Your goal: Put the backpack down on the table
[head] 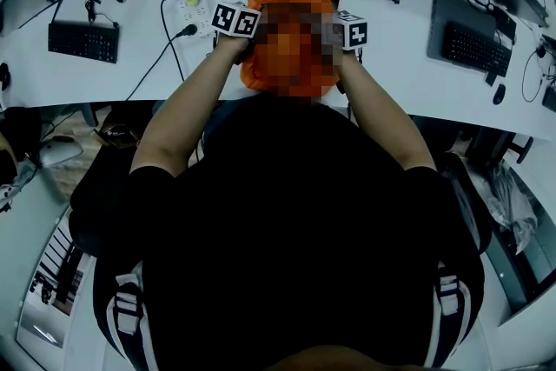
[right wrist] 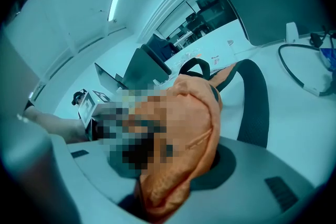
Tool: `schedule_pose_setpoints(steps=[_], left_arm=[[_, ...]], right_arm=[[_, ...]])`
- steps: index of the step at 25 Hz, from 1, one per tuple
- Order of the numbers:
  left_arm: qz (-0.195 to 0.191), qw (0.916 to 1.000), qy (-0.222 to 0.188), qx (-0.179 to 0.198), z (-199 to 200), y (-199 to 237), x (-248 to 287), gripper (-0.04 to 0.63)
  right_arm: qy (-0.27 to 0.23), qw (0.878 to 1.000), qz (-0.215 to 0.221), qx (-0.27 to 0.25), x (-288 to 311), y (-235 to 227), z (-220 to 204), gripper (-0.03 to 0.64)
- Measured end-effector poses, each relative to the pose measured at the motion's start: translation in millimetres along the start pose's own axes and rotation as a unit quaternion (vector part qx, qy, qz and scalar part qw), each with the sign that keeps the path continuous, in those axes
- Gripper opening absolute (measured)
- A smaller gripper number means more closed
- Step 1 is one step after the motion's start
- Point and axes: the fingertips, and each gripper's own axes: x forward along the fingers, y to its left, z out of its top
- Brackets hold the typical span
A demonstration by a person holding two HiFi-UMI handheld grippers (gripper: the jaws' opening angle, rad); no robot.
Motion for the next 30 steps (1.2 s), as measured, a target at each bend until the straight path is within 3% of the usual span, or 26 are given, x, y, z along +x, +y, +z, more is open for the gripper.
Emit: schedule_pose_setpoints(steps=[15, 30], left_arm=[[0.042, 0.9986, -0.03, 0.0, -8, 4, -29, 0.284], [0.074, 0.996, -0.05, 0.002, -20, 0, -56, 0.321]], right_arm=[[-0.013, 1.0, -0.024, 0.008, -20, -3, -6, 0.279], [-0.06, 0.997, -0.048, 0.021, -59, -10, -8, 0.296]])
